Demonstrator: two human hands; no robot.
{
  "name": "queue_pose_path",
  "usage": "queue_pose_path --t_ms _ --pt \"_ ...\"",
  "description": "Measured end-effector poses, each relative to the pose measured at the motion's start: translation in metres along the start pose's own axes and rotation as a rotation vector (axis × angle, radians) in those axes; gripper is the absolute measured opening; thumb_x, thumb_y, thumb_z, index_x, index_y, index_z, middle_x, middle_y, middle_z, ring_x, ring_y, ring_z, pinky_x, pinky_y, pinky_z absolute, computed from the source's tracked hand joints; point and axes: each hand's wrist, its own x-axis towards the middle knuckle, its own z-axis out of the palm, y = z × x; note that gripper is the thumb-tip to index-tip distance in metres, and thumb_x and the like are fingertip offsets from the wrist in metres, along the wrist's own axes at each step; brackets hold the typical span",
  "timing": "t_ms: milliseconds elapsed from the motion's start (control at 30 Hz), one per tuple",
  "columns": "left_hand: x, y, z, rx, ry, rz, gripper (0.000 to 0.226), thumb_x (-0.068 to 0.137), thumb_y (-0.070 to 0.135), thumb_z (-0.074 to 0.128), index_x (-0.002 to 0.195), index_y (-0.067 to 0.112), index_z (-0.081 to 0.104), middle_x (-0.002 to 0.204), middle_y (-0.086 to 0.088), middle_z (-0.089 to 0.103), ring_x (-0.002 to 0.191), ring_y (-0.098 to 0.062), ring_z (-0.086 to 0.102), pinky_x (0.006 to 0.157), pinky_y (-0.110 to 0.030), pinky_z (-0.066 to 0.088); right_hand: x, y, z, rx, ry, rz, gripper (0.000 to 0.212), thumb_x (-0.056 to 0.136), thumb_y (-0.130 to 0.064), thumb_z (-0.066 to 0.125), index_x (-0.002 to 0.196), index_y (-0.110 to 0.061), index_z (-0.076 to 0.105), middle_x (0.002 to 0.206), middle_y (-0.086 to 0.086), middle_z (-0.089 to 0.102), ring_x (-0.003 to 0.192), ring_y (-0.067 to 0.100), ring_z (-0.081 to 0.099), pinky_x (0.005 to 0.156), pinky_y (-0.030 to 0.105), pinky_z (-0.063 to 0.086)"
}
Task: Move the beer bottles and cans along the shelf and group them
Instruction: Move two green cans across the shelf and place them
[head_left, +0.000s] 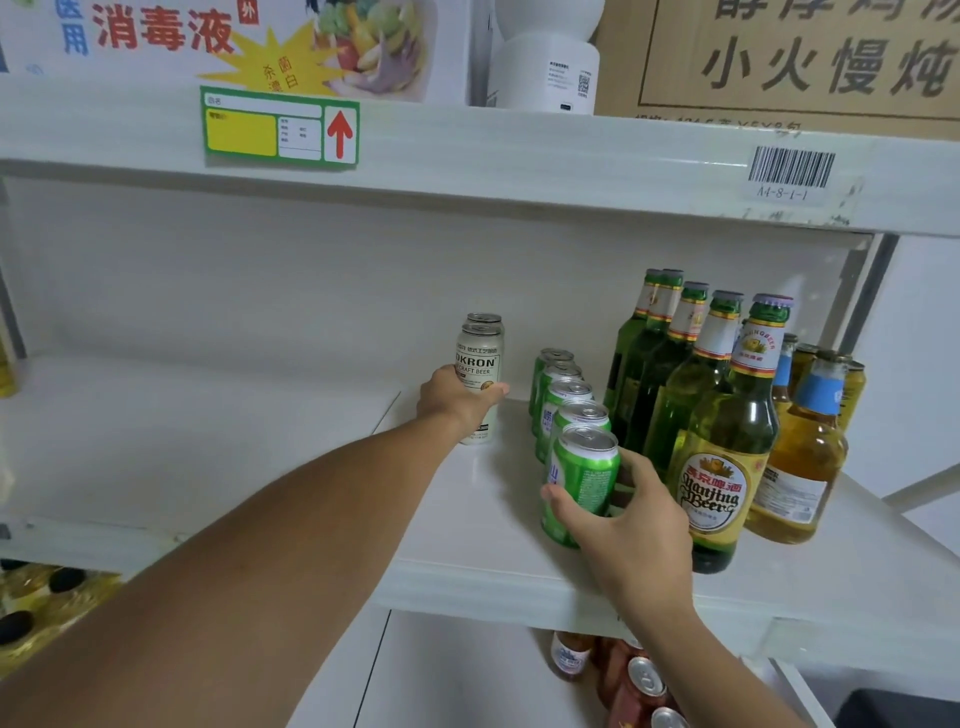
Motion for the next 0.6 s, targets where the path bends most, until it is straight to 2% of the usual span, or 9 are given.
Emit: queue_pose_path --t_ms 133,200,267,333,400,433,533,600 --pt "-0.004 0.001 -0.001 0.006 -0.009 -0.019 0.055 0.078 0.052 0.093 0.122 0.023 0.077 0.118 -0.001 0.081 0.111 -0.026 0.076 0.096 -0.034 0.059 -0.004 -0.002 -0.002 0.030 -0.008 -0.020 0.070 0.073 -0.062 0.091 0.134 -0.040 0.065 0.109 -0.025 0.072 0.096 -0.006 0.068 0.079 0.028 0.061" --pt "-0.010 -0.004 -0.006 0.046 -0.040 -0.013 0.070 0.073 0.057 0.094 0.129 0.021 0.071 0.124 0.000 0.079 0.115 -0.025 0.075 0.096 -0.035 0.059 -0.005 -0.001 -0.003 0.052 -0.036 -0.026 0.070 0.074 -0.064 0.090 0.135 -0.041 0.065 0.111 -0.025 0.073 0.100 -0.004 0.069 0.081 0.026 0.060" --pt "-0.021 -0.009 -0.017 0.114 -0.079 -0.004 0.096 0.075 0.059 0.094 0.150 0.015 0.054 0.134 -0.002 0.071 0.128 -0.027 0.069 0.097 -0.032 0.054 -0.005 -0.002 -0.005 0.035 -0.062 -0.045 0.076 0.073 -0.072 0.087 0.138 -0.038 0.065 0.118 -0.022 0.071 0.107 0.001 0.068 0.088 0.027 0.058" --pt "-0.032 -0.015 -0.034 0.181 -0.097 0.038 0.114 0.084 0.054 0.090 0.169 0.010 0.028 0.158 -0.009 0.058 0.146 -0.031 0.055 0.106 -0.032 0.046 -0.006 -0.005 -0.009 0.023 -0.062 -0.065 0.090 0.075 -0.073 0.085 0.150 -0.031 0.056 0.131 -0.016 0.061 0.118 0.004 0.060 0.099 0.027 0.052" --pt "-0.044 -0.022 -0.057 0.221 -0.100 0.100 0.109 0.089 0.053 0.086 0.170 0.011 0.027 0.167 -0.010 0.049 0.152 -0.030 0.049 0.114 -0.033 0.043 -0.011 -0.015 -0.015 0.000 -0.026 -0.101 0.090 0.082 -0.067 0.083 0.155 -0.025 0.049 0.135 -0.010 0.053 0.123 0.005 0.052 0.103 0.028 0.046" --pt "-0.049 -0.025 -0.070 0.235 -0.101 0.135 0.103 0.091 0.053 0.084 0.169 0.013 0.031 0.167 -0.009 0.048 0.152 -0.030 0.049 0.117 -0.035 0.043 -0.013 -0.023 -0.017 -0.043 0.013 -0.144 0.081 0.086 -0.063 0.081 0.150 -0.023 0.051 0.132 -0.007 0.053 0.121 0.007 0.051 0.102 0.028 0.046" --pt "-0.065 -0.035 -0.115 0.304 -0.108 0.224 0.082 0.097 0.050 0.078 0.163 0.015 0.043 0.165 -0.005 0.052 0.150 -0.025 0.050 0.121 -0.036 0.042 -0.024 -0.054 -0.019 -0.177 0.123 -0.339 0.043 0.093 -0.045 0.078 0.124 -0.020 0.062 0.116 -0.004 0.056 0.107 0.016 0.054 0.084 0.030 0.050" --pt "-0.075 -0.040 -0.146 0.356 -0.106 0.268 0.071 0.100 0.049 0.074 0.158 0.015 0.050 0.161 -0.003 0.056 0.148 -0.023 0.053 0.120 -0.035 0.043 -0.029 -0.079 -0.011 -0.200 0.072 -0.443 0.033 0.093 -0.042 0.076 0.116 -0.021 0.067 0.110 -0.005 0.057 0.102 0.017 0.055 0.078 0.033 0.050"
